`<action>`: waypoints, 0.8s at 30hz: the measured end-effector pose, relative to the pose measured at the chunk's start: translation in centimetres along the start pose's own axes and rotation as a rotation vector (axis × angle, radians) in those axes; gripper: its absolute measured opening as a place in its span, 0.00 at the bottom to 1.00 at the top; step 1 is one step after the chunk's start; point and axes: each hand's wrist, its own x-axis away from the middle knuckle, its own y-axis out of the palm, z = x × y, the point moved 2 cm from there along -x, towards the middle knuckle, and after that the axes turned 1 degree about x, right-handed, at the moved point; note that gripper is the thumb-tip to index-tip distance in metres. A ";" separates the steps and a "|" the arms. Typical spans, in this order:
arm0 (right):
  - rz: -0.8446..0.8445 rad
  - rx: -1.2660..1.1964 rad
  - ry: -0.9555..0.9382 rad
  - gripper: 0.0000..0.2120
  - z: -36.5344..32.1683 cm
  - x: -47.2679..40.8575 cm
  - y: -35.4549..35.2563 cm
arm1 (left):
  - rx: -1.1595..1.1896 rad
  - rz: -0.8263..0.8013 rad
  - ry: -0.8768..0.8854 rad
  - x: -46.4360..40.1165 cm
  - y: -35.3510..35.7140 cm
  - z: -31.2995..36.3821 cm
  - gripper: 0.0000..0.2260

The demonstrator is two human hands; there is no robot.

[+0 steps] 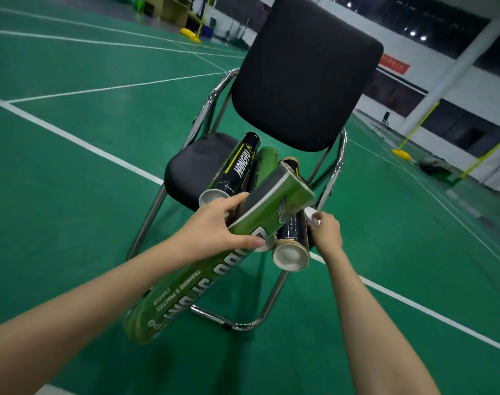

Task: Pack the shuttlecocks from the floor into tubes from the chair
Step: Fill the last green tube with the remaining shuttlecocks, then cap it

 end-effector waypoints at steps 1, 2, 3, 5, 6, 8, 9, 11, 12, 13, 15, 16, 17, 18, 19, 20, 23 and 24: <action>0.016 -0.016 0.018 0.11 0.2 -0.1 0.2 | 0.011 0.001 -0.002 0.0 -0.1 0.0 0.47; 0.031 -0.032 0.035 0.09 0.3 -0.2 0.3 | 0.018 0.003 -0.002 0.0 -0.2 0.0 0.47; 0.039 -0.043 0.045 0.08 0.3 -0.2 0.3 | 0.024 0.011 -0.005 0.1 -0.2 0.0 0.48; 0.058 -0.081 0.053 0.07 0.1 0.0 0.1 | 0.043 0.025 -0.018 0.2 -0.3 -0.1 0.50; 0.079 -0.126 0.058 0.07 -0.1 0.3 -0.2 | 0.052 0.027 -0.026 0.3 -0.3 -0.2 0.50; 0.133 -0.267 0.057 0.06 -0.9 1.5 -1.6 | 0.061 0.019 -0.038 0.6 -0.3 -0.2 0.50; 0.148 -0.339 0.037 0.05 -1.6 2.4 -2.5 | 0.063 0.015 -0.043 0.8 -0.2 -0.1 0.50; 0.147 -0.437 -0.044 0.04 -3.3 4.5 -4.7 | 0.046 0.017 -0.043 1.3 -0.1 0.1 0.50; 0.138 -0.465 -0.086 0.04 -4.2 5.8 -5.8 | 0.029 0.019 -0.043 1.6 -0.1 0.3 0.49; 0.127 -0.490 -0.119 0.04 -5.2 7.0 -6.9 | 0.015 0.024 -0.044 1.9 0.0 0.6 0.47; 0.099 -0.562 -0.157 0.04 -6.8 9.4 -8.9 | -0.005 0.029 -0.041 2.6 0.0 1.2 0.44; 0.082 -0.615 -0.169 0.03 -7.6 10.3 -9.7 | -0.010 0.034 -0.041 2.9 0.0 1.5 0.43; 0.064 -0.673 -0.179 0.03 -8.4 11.3 -10.5 | -0.011 0.034 -0.043 3.2 -0.1 1.6 0.43; 0.048 -0.730 -0.189 0.03 -9.2 12.0 -11.3 | -0.011 0.028 -0.042 3.6 -0.1 1.7 0.44; 0.035 -0.775 -0.202 0.04 -9.8 12.7 -12.1 | -0.007 0.019 -0.042 4.0 -0.2 1.9 0.46; 0.019 -0.811 -0.218 0.05 -10.2 13.3 -12.8 | -0.001 0.007 -0.039 4.3 -0.3 2.0 0.48; -0.125 -0.856 -0.279 0.06 -11.2 14.9 -14.8 | 0.013 -0.010 -0.022 5.4 -0.9 2.3 0.47; -0.194 -0.846 -0.300 0.05 -11.5 15.5 -15.2 | 0.021 -0.010 -0.011 5.8 -1.1 2.5 0.42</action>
